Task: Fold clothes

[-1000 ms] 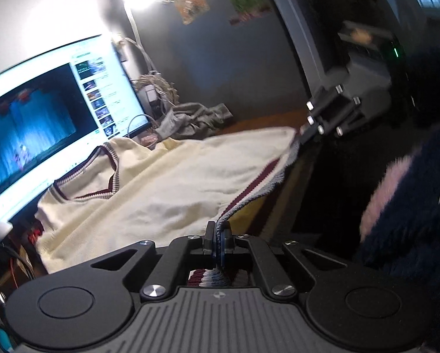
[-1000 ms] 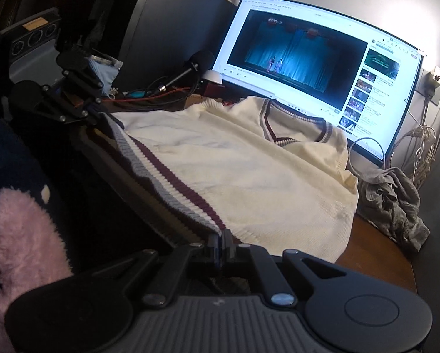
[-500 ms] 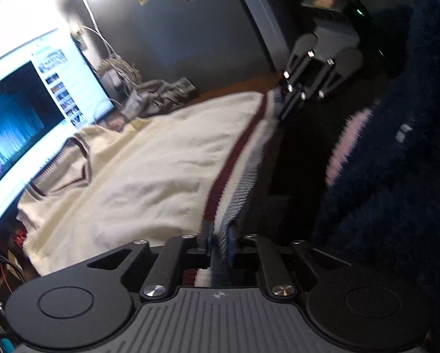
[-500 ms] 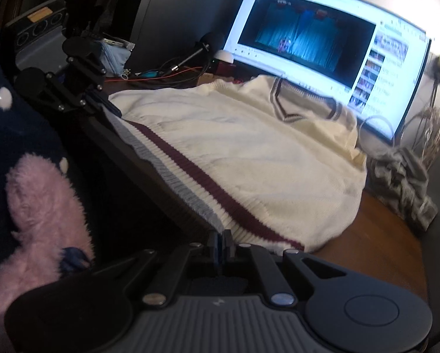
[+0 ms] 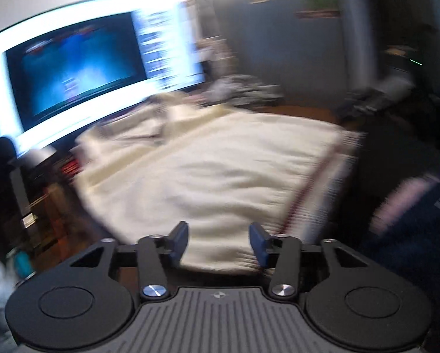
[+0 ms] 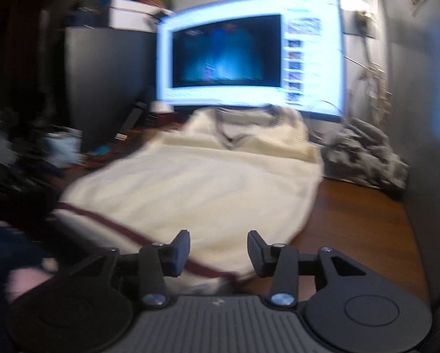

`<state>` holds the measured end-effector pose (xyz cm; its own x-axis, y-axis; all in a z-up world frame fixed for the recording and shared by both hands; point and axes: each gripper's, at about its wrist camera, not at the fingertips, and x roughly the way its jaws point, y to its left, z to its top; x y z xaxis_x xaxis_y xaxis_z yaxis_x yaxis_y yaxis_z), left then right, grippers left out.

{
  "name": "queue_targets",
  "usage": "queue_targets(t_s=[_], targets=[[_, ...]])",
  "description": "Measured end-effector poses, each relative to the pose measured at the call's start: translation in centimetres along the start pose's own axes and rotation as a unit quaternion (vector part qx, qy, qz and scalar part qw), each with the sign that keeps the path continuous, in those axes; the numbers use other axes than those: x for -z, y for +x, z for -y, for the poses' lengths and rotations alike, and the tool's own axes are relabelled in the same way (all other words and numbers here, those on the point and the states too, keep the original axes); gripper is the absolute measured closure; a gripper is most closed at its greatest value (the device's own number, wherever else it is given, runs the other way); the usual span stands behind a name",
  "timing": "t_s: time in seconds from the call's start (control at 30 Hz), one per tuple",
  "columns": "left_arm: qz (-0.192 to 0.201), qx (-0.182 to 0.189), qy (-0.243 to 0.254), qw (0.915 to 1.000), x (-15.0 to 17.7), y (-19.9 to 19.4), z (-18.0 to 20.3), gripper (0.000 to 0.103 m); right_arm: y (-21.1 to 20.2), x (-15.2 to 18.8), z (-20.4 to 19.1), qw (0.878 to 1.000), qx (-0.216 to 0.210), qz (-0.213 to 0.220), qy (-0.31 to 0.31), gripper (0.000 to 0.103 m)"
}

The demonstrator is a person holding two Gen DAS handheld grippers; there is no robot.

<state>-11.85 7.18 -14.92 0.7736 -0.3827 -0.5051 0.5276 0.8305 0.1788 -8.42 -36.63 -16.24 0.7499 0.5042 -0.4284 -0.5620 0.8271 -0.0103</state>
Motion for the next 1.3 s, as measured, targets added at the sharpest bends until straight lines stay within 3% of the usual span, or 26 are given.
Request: queue_targets(t_s=[0.2, 0.33, 0.47, 0.83, 1.1, 1.3], targets=[[-0.046, -0.086, -0.09, 0.9911, -2.1, 4.5, -3.6, 0.05, 5.0, -1.6, 3.6, 0.997, 0.057, -0.023, 0.052, 0.061], [-0.088, -0.105, -0.102, 0.9853, -2.4, 7.4, -4.8, 0.05, 7.6, -2.0, 4.7, 0.995, 0.066, -0.04, 0.06, 0.062], [-0.105, -0.126, -0.098, 0.9816, -2.2, 9.4, -5.6, 0.054, 9.2, -2.1, 4.7, 0.995, 0.065, -0.052, 0.048, 0.063], [-0.113, -0.169, -0.152, 0.9672, -4.8, 14.8, -11.9, 0.057, 14.2, -5.4, 7.7, 0.99, 0.09, -0.056, 0.091, 0.065], [-0.13, -0.194, -0.148, 0.9612, -6.8, 20.1, -14.9, 0.057, 20.9, -10.1, 11.0, 0.988, 0.109, -0.06, 0.09, 0.065], [-0.109, -0.194, -0.168, 0.9602, -8.1, 21.8, -16.2, 0.057, 24.9, -11.0, 13.8, 0.983, 0.096, -0.068, 0.142, 0.065]])
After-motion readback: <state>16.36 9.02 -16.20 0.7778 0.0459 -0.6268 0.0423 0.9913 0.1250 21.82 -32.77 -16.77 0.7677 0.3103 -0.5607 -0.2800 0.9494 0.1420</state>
